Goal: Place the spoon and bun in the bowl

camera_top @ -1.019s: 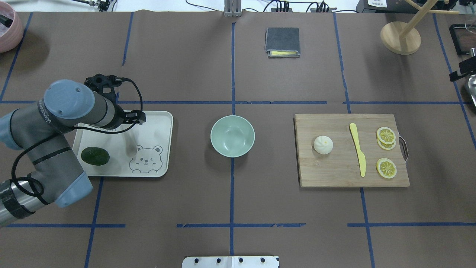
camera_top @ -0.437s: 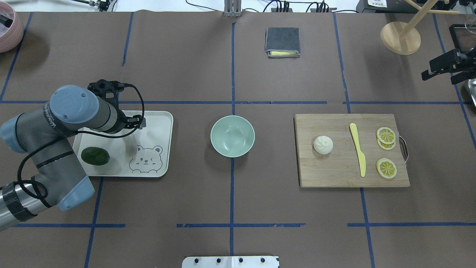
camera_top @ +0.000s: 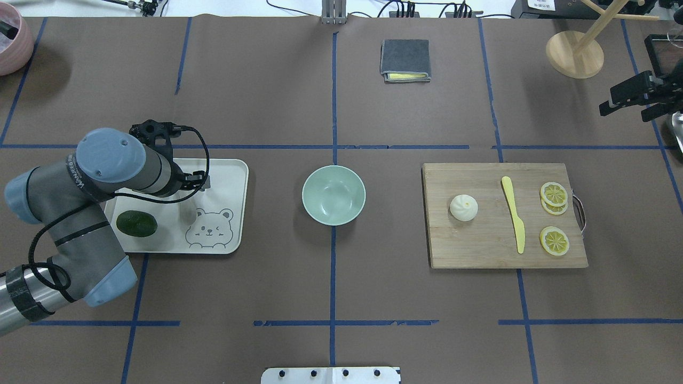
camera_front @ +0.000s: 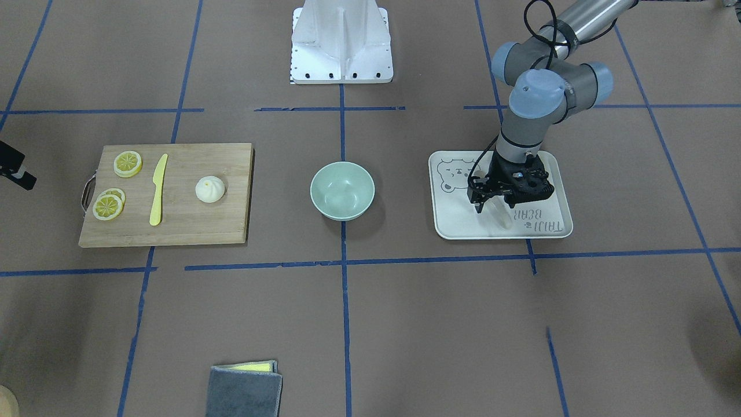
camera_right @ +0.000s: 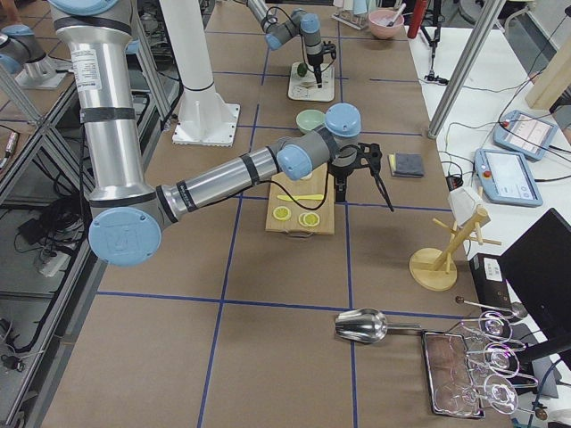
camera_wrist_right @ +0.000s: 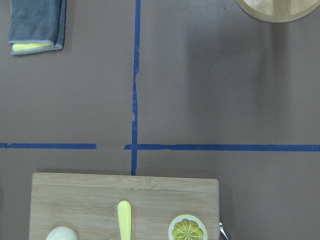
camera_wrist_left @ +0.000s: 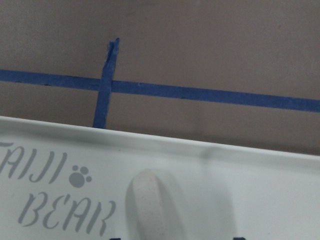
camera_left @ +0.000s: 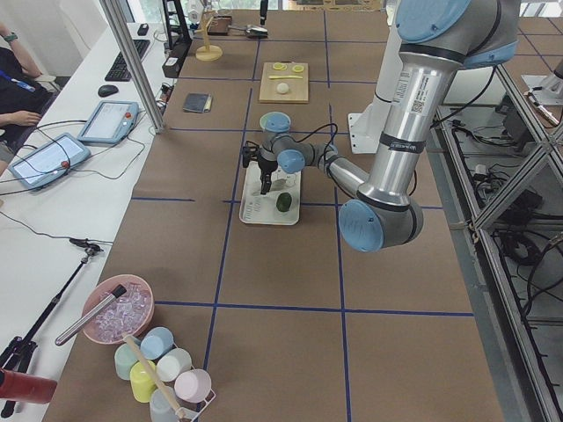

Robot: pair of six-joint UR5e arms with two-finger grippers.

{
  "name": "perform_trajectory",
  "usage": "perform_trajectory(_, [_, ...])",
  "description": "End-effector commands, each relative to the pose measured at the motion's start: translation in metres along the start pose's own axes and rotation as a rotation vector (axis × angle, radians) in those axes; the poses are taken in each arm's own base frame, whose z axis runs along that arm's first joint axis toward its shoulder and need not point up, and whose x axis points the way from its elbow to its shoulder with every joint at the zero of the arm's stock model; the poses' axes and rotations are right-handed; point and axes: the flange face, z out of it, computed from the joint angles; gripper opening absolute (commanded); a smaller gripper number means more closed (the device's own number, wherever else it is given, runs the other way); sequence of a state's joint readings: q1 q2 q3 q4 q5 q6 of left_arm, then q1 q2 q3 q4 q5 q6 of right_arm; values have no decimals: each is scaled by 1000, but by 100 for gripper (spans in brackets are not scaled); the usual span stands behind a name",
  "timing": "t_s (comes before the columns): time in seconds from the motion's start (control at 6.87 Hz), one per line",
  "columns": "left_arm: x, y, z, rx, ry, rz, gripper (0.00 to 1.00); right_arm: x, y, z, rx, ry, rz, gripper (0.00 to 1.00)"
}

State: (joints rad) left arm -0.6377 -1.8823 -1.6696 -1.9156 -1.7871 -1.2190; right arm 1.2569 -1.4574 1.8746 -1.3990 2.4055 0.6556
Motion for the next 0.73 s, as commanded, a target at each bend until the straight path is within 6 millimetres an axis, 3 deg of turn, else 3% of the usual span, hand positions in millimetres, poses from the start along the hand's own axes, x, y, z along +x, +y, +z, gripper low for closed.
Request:
perform_trajectory(0.0, [0, 2, 0, -1, -1, 0, 30, -1, 0, 1, 2, 4, -2, 100])
perform_trajectory(0.15, [0, 2, -2, 1, 0, -1, 0, -2, 1, 3, -2, 4, -5, 100])
perform_trajectory(0.58, [6, 0, -11, 5, 14, 1, 0, -8, 4, 12, -8, 18, -17, 100])
